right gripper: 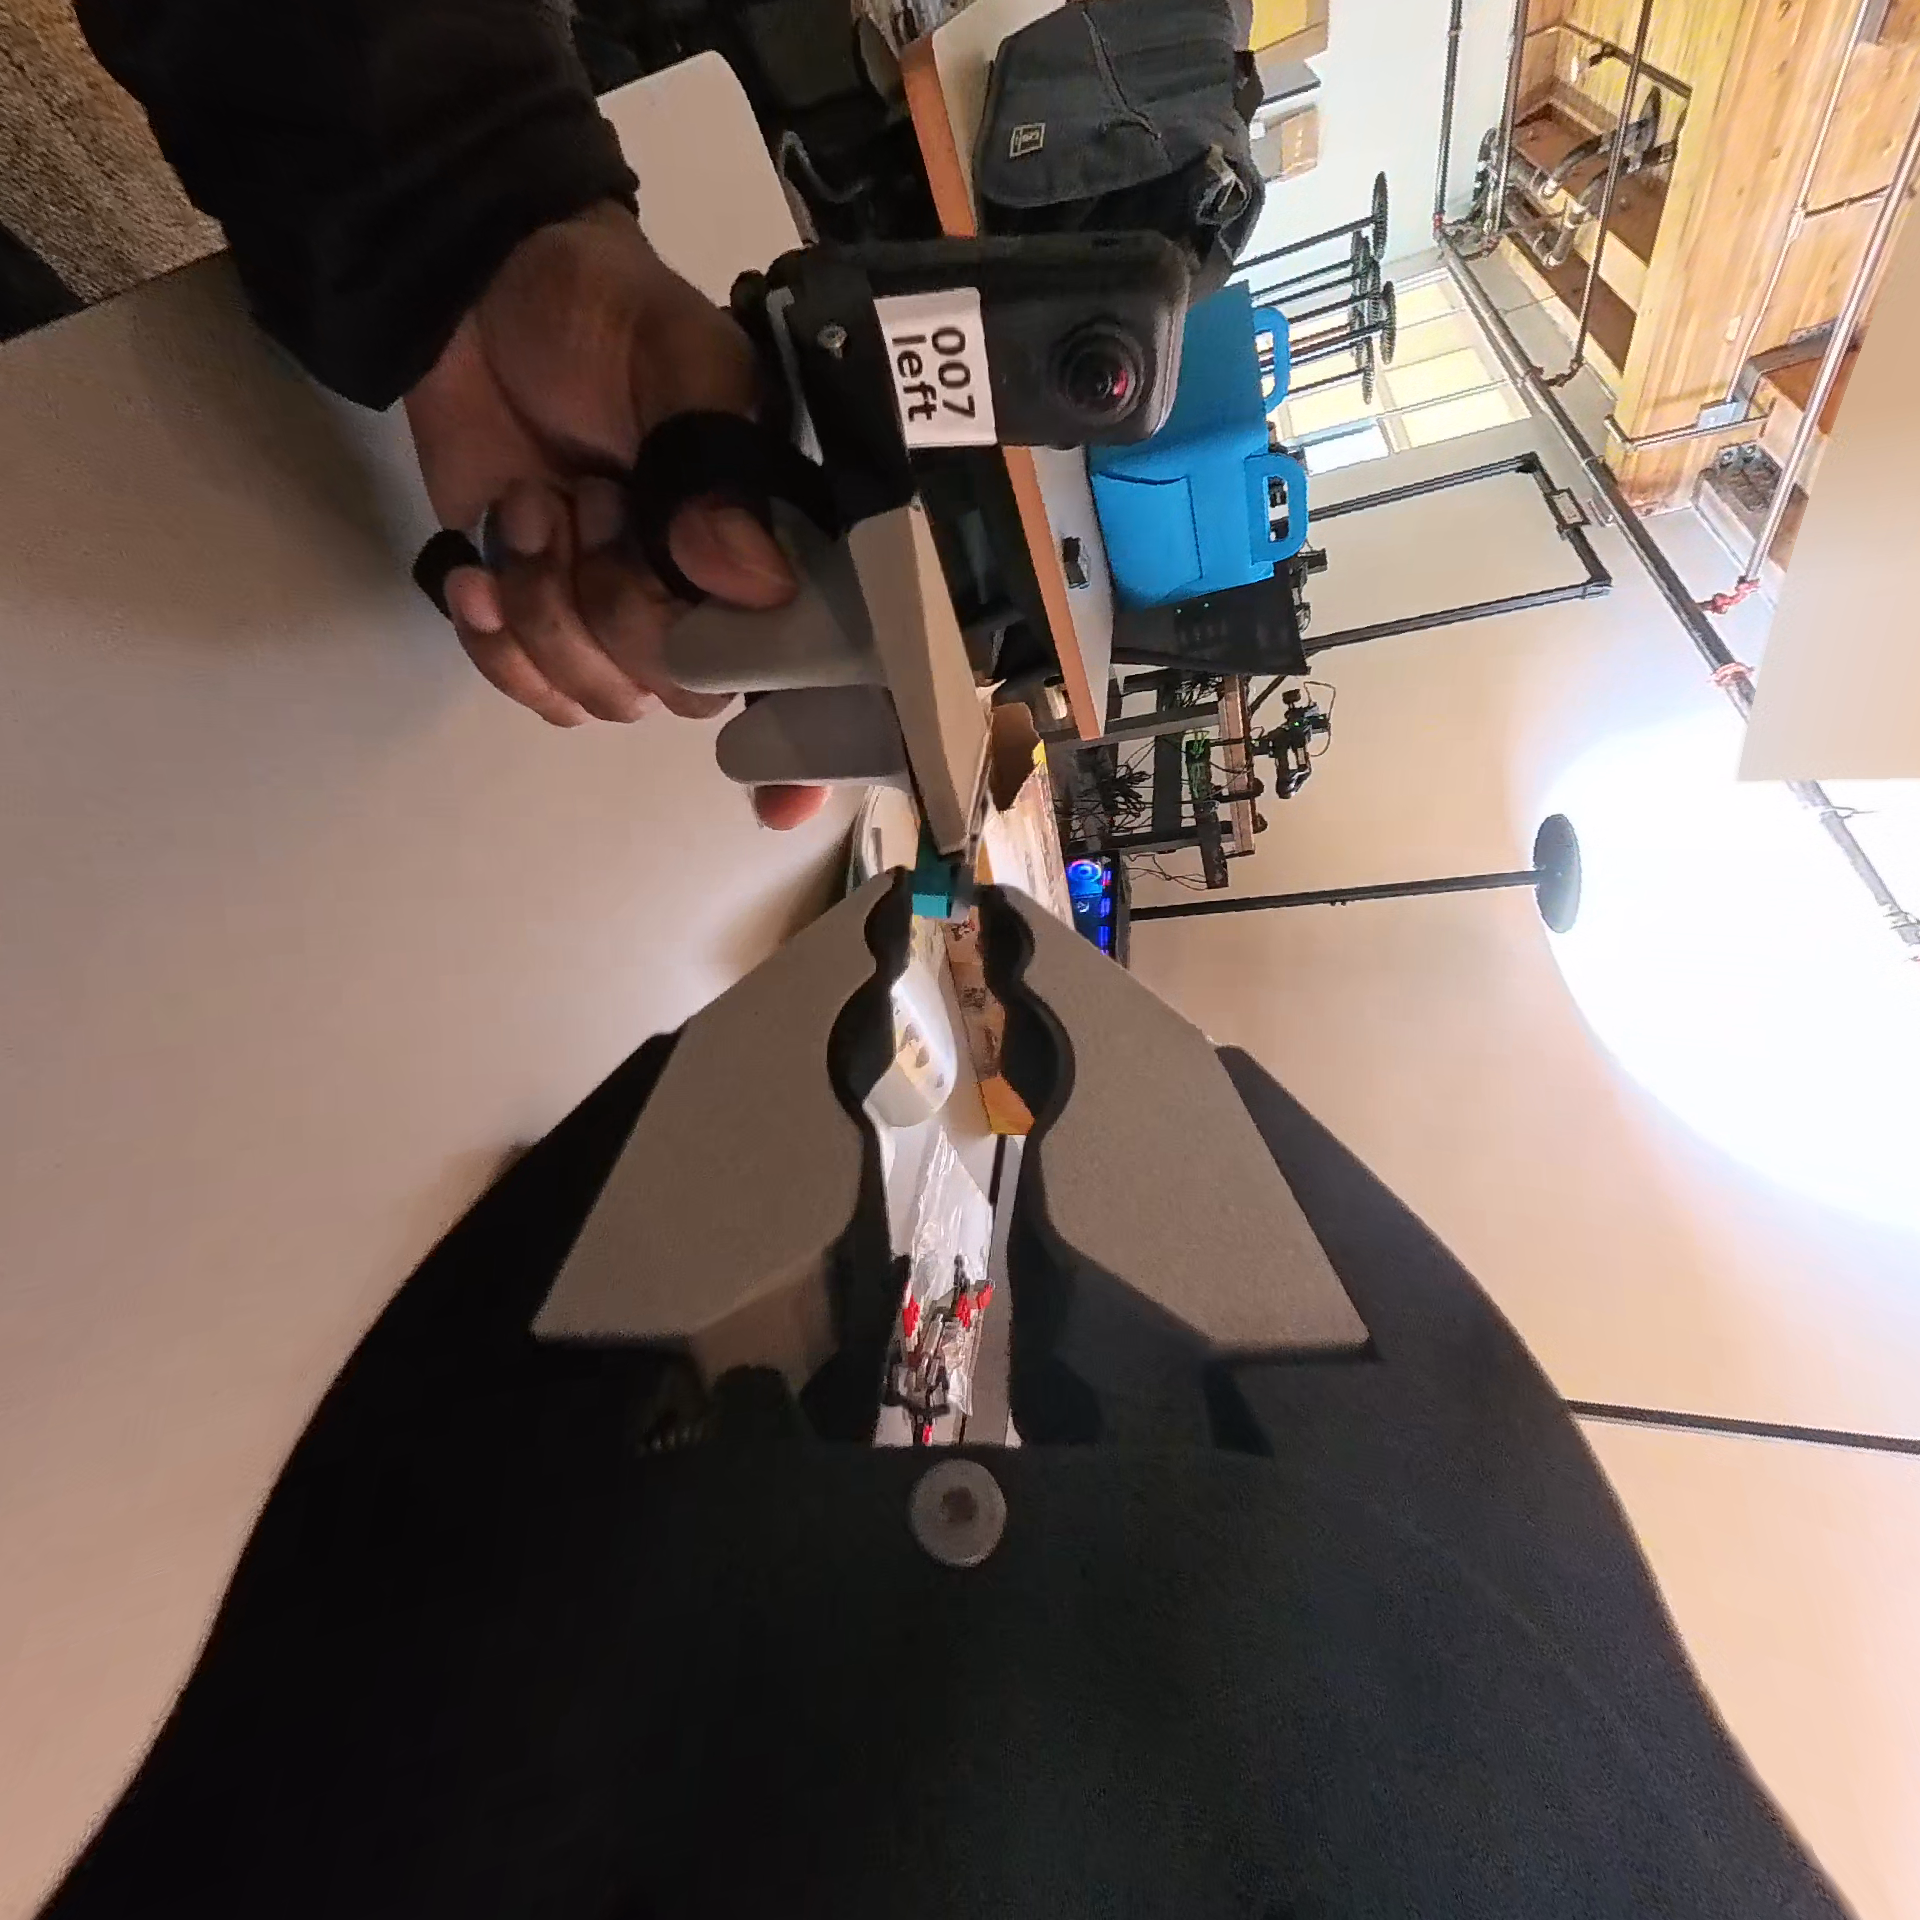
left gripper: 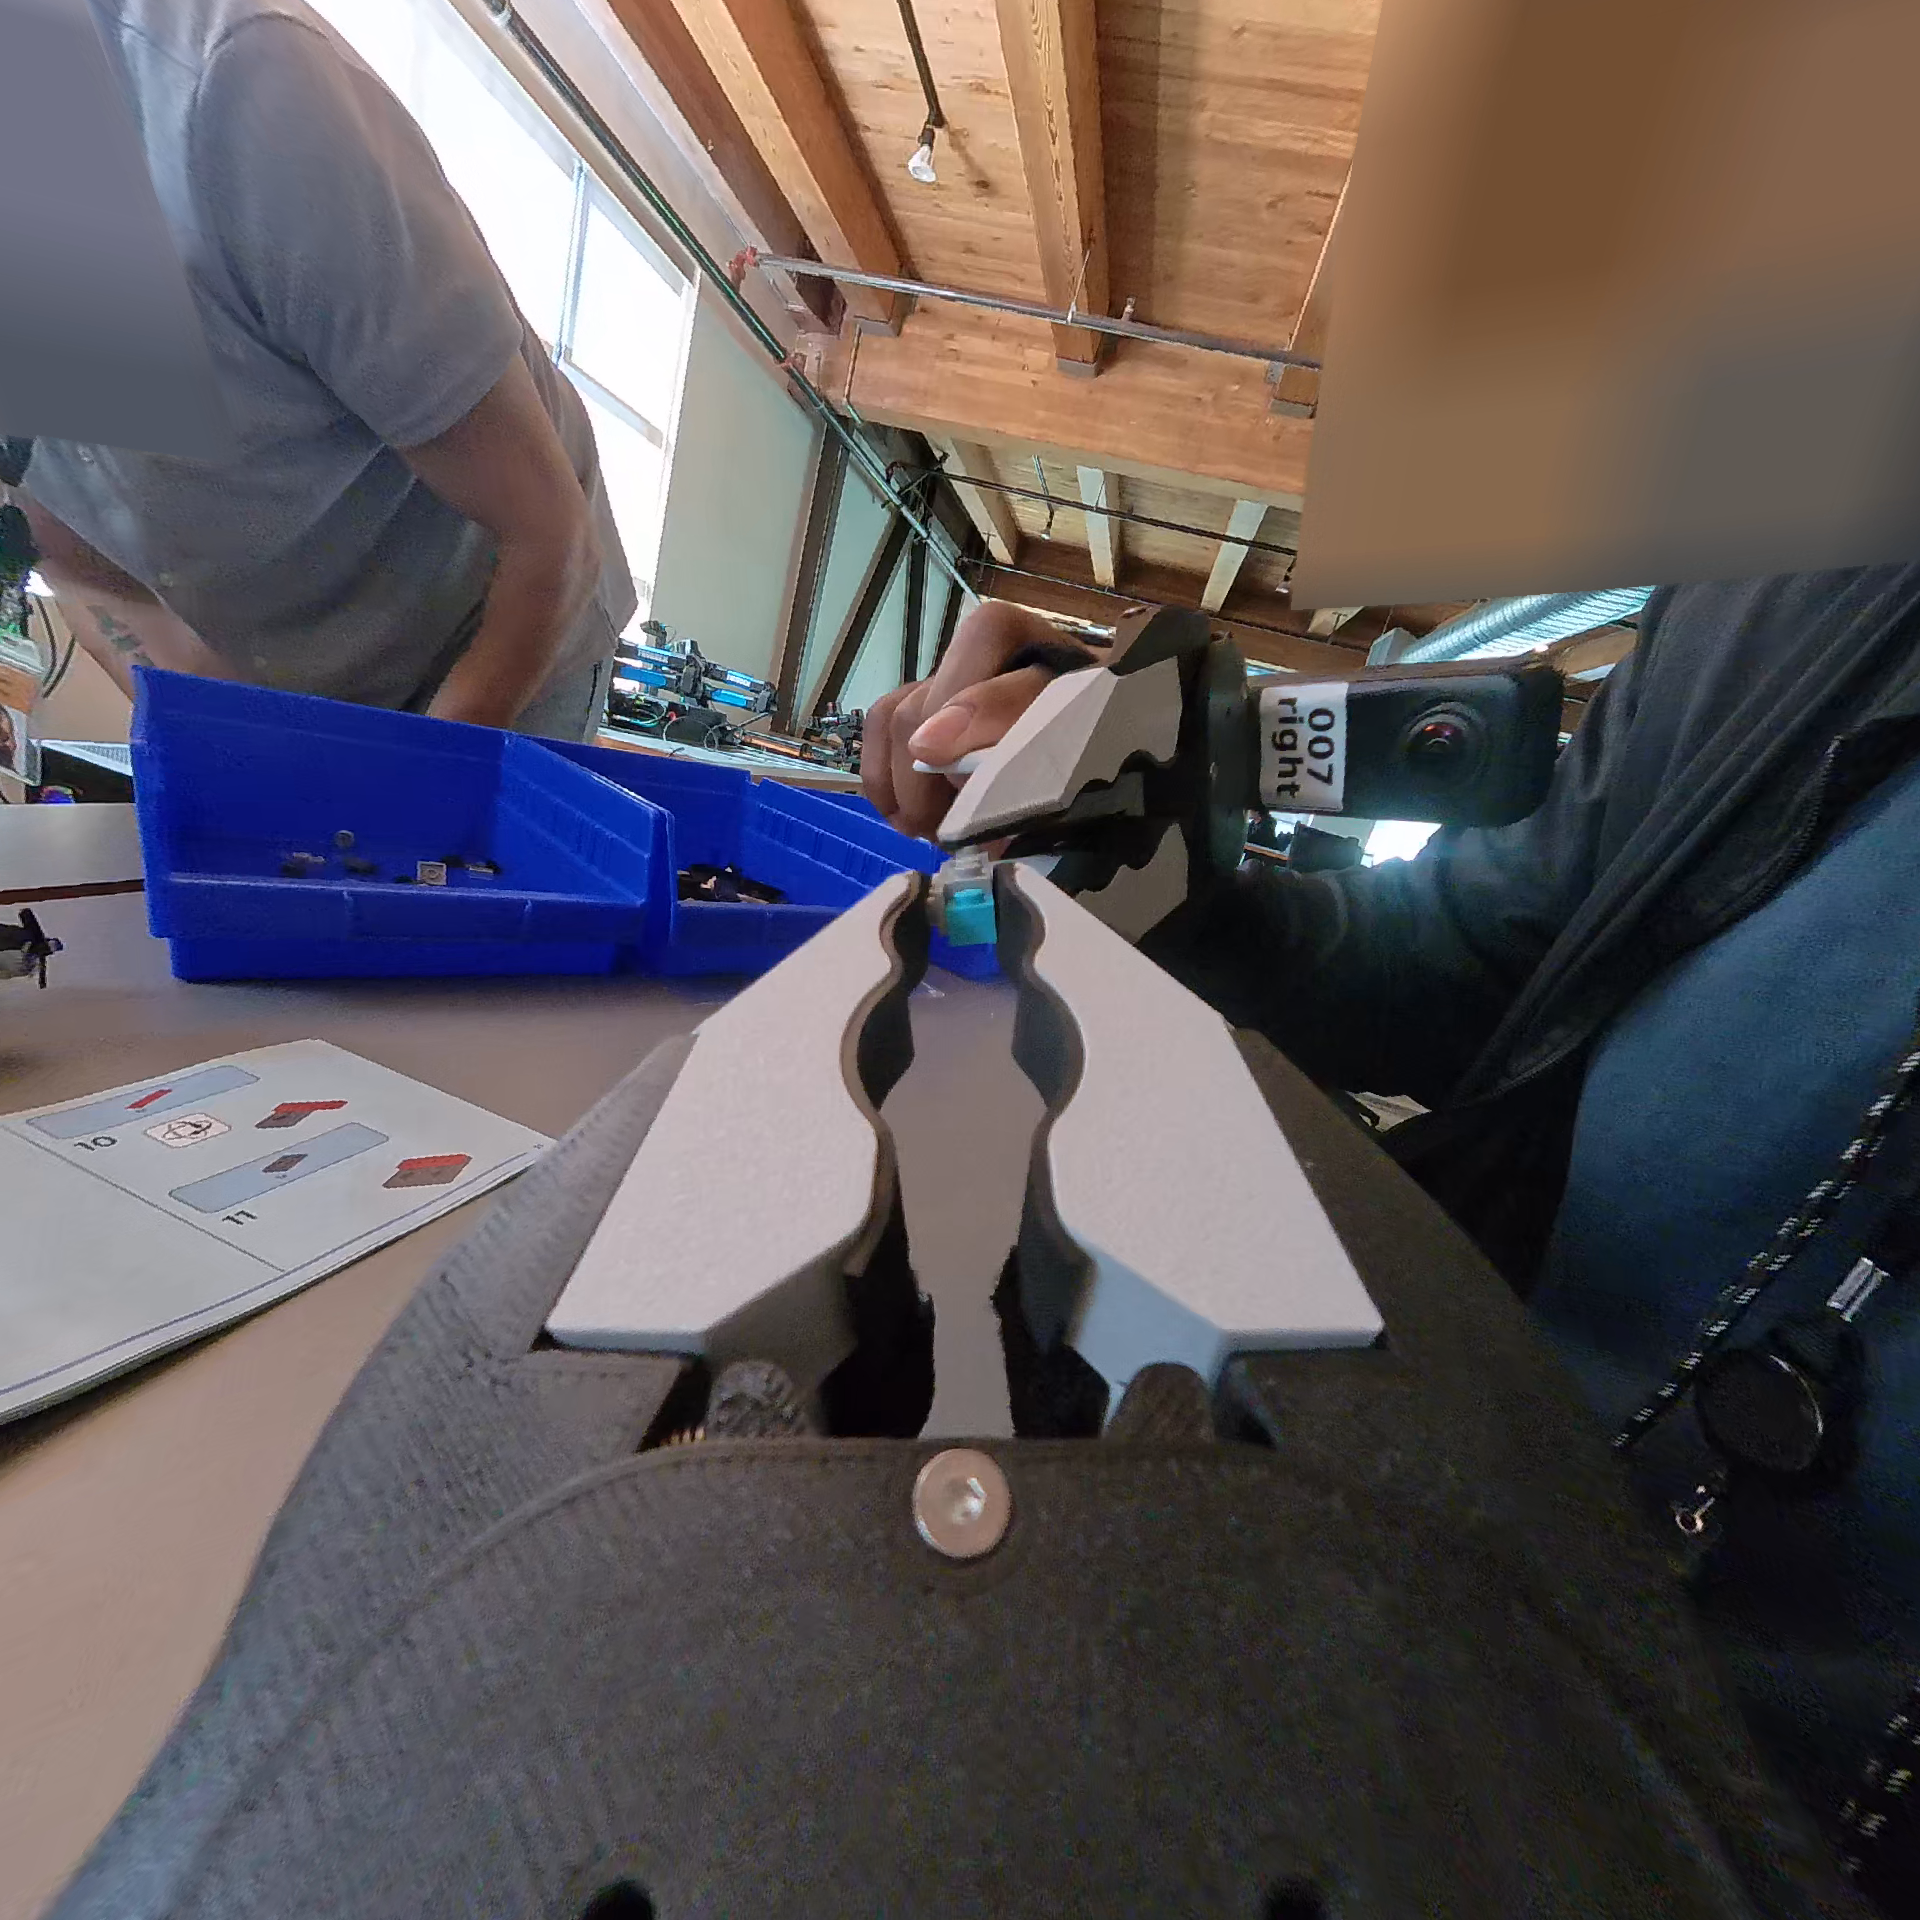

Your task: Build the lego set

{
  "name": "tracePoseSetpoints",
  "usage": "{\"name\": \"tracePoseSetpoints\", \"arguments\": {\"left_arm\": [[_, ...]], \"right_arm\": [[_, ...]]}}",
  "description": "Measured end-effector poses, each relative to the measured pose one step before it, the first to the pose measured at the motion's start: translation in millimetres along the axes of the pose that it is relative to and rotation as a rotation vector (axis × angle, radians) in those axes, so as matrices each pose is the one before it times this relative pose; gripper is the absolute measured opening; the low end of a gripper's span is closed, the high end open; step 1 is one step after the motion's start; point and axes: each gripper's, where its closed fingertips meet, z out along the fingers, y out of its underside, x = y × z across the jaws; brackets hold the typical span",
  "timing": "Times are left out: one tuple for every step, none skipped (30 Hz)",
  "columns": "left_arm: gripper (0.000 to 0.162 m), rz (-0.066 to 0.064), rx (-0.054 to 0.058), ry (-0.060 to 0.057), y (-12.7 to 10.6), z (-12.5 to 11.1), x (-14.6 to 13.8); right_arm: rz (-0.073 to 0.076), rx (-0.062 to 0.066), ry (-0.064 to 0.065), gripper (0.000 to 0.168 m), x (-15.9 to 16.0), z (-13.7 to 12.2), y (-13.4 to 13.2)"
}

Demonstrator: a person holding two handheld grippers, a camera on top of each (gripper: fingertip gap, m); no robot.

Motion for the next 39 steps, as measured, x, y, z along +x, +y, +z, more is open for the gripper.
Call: {"name": "tracePoseSetpoints", "arguments": {"left_arm": [[0.011, -0.0019, -0.0020, -0.0017, 0.26, 0.21, -0.24], [0.011, -0.0020, -0.0015, -0.0015, 0.20, 0.10, -0.41], [0.011, -0.0029, -0.0004, 0.0000, 0.13, 0.10, -0.08], [0.011, -0.0023, -0.0005, 0.0002, 0.18, 0.12, 0.04], [0.011, -0.0019, -0.0005, 0.0001, 0.09, 0.15, 0.03], [0.011, -0.0023, -0.0004, 0.0005, 0.18, 0.18, 0.00], [0.011, -0.0021, -0.0003, 0.0016, 0.07, 0.16, 0.25], [0.011, -0.0018, -0.0007, 0.0017, 0.11, 0.19, 0.15], [0.011, -0.0019, 0.0000, 0.0019, -0.20, 0.17, 0.28], [0.011, -0.0028, 0.0003, 0.0026, -0.10, 0.05, 0.35], [0.011, -0.0036, -0.0010, 0.0012, 0.15, 0.27, 0.04], [0.012, -0.0024, -0.0005, 0.0001, 0.15, 0.04, -0.02], [0.012, -0.0026, 0.0029, 0.0012, -0.27, 0.11, 0.17], [0.012, -0.0037, 0.0052, 0.0018, -0.59, 0.08, 0.20], [0.012, -0.0035, 0.0053, 0.0022, -0.69, 0.07, 0.36], [0.012, -0.0020, 0.0030, 0.0020, -0.37, -0.09, 0.23], [0.012, -0.0007, 0.0006, 0.0005, 0.01, 0.01, 0.09], [0.012, -0.0002, -0.0006, -0.0012, -0.06, -0.08, -0.17], [0.012, -0.0002, -0.0017, -0.0006, 0.15, -0.09, -0.05], [0.012, -0.0007, -0.0018, 0.0005, 0.25, -0.08, 0.03], [0.012, -0.0025, -0.0002, 0.0014, 0.01, -0.10, 0.08], [0.012, -0.0033, 0.0001, 0.0020, 0.09, 0.02, 0.15], [0.012, -0.0032, 0.0010, 0.0028, -0.07, 0.00, 0.22], [0.012, -0.0036, 0.0025, 0.0016, -0.09, 0.04, 0.02], [0.012, -0.0033, 0.0016, 0.0004, -0.02, 0.09, -0.10], [0.012, -0.0027, 0.0002, 0.0008, 0.25, 0.01, -0.21], [0.012, -0.0022, -0.0007, 0.0001, 0.29, -0.07, -0.22], [0.012, -0.0014, -0.0012, -0.0002, 0.24, -0.01, -0.13], [0.012, -0.0009, -0.0020, 0.0001, 0.34, -0.07, -0.13], [0.012, -0.0004, -0.0014, 0.0002, 0.28, -0.08, -0.05], [0.012, -0.0011, -0.0002, 0.0012, 0.15, -0.11, 0.06], [0.012, -0.0019, 0.0001, 0.0019, 0.11, -0.04, 0.12], [0.012, -0.0007, -0.0006, 0.0012, 0.20, 0.06, 0.15], [0.012, -0.0008, 0.0011, 0.0020, -0.07, -0.10, 0.10], [0.012, -0.0015, 0.0007, 0.0017, -0.20, -0.01, 0.09], [0.012, -0.0004, -0.0012, 0.0003, 0.16, -0.03, -0.02], [0.012, 0.0001, -0.0022, -0.0015, 0.33, 0.02, -0.34], [0.012, 0.0001, -0.0029, -0.0018, 0.43, -0.02, -0.39], [0.012, -0.0010, -0.0020, -0.0003, 0.44, -0.11, -0.21]], "right_arm": [[-0.0032, -0.0031, -0.0048, 0.014, -0.21, 0.02, 0.27], [-0.0033, -0.0036, -0.0034, 0.014, -0.13, 0.01, 0.26], [-0.0028, -0.0021, -0.0022, 0.013, -0.01, 0.02, 0.06], [-0.0033, -0.0024, -0.0028, 0.013, -0.21, -0.08, 0.04], [-0.0031, -0.0020, -0.0029, 0.013, -0.17, -0.17, -0.03], [-0.0026, -0.0028, -0.0029, 0.013, -0.17, -0.13, 0.07], [-0.0044, -0.0019, -0.0023, 0.013, -0.13, -0.14, -0.22], [-0.0047, -0.0019, -0.0025, 0.013, -0.07, -0.27, -0.23], [-0.0025, -0.0013, -0.0009, 0.013, 0.12, -0.16, -0.35], [-0.0009, -0.0003, -0.0016, 0.013, 0.23, -0.26, -0.26], [0.0007, -0.0018, -0.0043, 0.012, -0.17, -0.18, 0.04], [0.0010, -0.0023, -0.0042, 0.013, -0.11, -0.12, 0.30], [0.0019, 0.0006, -0.0005, 0.013, 0.35, -0.14, -0.22], [0.0065, 0.0004, 0.0001, 0.013, 0.66, -0.20, -0.11], [0.0038, 0.0001, 0.0007, 0.012, 0.70, -0.07, -0.34], [0.0042, 0.0003, -0.0027, 0.012, 0.21, -0.06, -0.26], [0.0047, -0.0006, -0.0050, 0.012, 0.03, 0.04, -0.09], [0.0000, -0.0023, -0.0028, 0.012, -0.11, 0.16, 0.14], [0.0017, -0.0009, -0.0048, 0.012, -0.30, 0.20, -0.01], [0.0030, 0.0006, -0.0051, 0.012, -0.26, 0.04, -0.05], [-0.0008, 0.0013, -0.0010, 0.012, -0.05, -0.04, -0.29], [0.0042, 0.0007, -0.0036, 0.012, -0.05, 0.02, -0.09], [0.0047, 0.0020, -0.0041, 0.012, -0.03, -0.15, -0.31], [0.0027, 0.0006, -0.0010, 0.012, 0.22, -0.02, -0.03], [0.0017, -0.0013, -0.0017, 0.012, -0.05, 0.03, 0.30], [0.0028, 0.0002, -0.0033, 0.011, -0.27, 0.11, 0.07], [0.0048, -0.0004, -0.0040, 0.011, -0.27, 0.09, 0.19], [0.0035, -0.0006, -0.0031, 0.011, -0.14, 0.11, 0.24], [0.0031, -0.0001, -0.0035, 0.011, -0.31, 0.08, 0.11], [0.0053, 0.0000, -0.0038, 0.011, -0.26, 0.11, 0.12], [0.0041, 0.0012, -0.0017, 0.010, -0.19, -0.02, -0.05], [0.0031, 0.0019, -0.0004, 0.010, -0.10, -0.03, -0.21], [0.0040, 0.0006, -0.0012, 0.011, -0.12, -0.07, 0.03], [0.0028, 0.0021, 0.0025, 0.011, 0.13, -0.04, -0.18], [0.0053, 0.0027, 0.0027, 0.011, 0.12, -0.04, -0.10], [0.0064, 0.0021, 0.0006, 0.011, -0.13, 0.02, 0.26], [0.0028, 0.0007, 0.0019, 0.011, -0.20, 0.08, 0.42], [0.0021, -0.0010, 0.0006, 0.011, -0.42, 0.19, 0.46], [0.0054, 0.0017, -0.0005, 0.011, -0.38, 0.15, 0.26]]}}
